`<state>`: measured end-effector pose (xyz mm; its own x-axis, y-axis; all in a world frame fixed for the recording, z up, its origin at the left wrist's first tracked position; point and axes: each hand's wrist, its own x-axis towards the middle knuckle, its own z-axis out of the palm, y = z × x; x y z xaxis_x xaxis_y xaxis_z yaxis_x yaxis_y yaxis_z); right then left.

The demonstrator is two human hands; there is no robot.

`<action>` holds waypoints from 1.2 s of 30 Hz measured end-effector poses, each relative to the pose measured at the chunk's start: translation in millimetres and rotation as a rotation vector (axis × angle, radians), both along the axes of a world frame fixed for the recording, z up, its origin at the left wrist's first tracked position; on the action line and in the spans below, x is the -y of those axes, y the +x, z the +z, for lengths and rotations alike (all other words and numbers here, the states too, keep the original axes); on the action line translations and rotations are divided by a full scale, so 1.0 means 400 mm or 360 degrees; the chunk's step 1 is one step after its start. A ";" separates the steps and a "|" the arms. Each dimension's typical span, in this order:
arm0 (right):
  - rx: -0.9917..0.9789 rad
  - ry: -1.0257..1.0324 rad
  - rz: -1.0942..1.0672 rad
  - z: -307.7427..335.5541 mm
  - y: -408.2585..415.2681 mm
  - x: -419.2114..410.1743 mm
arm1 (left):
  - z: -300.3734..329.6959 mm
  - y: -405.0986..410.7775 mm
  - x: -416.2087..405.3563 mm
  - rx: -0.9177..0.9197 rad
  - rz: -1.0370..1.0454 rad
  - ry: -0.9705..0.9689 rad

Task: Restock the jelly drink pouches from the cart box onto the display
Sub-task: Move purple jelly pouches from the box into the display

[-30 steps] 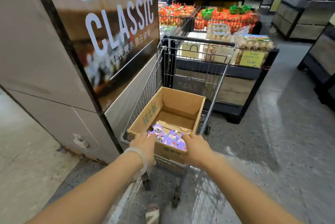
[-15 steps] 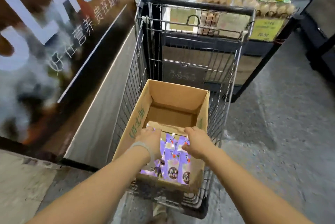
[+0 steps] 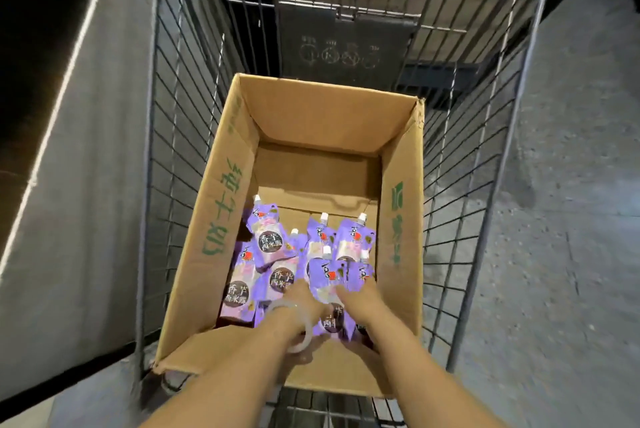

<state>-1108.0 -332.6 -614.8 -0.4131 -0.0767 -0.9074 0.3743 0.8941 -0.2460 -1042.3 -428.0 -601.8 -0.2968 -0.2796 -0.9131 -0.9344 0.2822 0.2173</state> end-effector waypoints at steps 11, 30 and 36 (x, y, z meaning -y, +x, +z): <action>0.0014 0.0360 -0.0046 -0.151 0.038 0.021 | -0.141 -0.025 -0.025 0.0146 -0.0074 -0.0281; -0.0468 -0.0045 -0.0204 -0.199 -0.005 0.028 | -0.152 -0.037 0.043 -0.0012 0.0543 -0.0272; -0.0145 0.0210 -0.0113 -0.206 -0.027 0.055 | -0.153 -0.068 0.045 0.0132 0.0652 -0.0228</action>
<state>-1118.8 -354.5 -697.2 -0.4940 0.0728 -0.8664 0.4194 0.8928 -0.1642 -1069.5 -446.1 -663.1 -0.0625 -0.4844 -0.8726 -0.9881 -0.0931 0.1224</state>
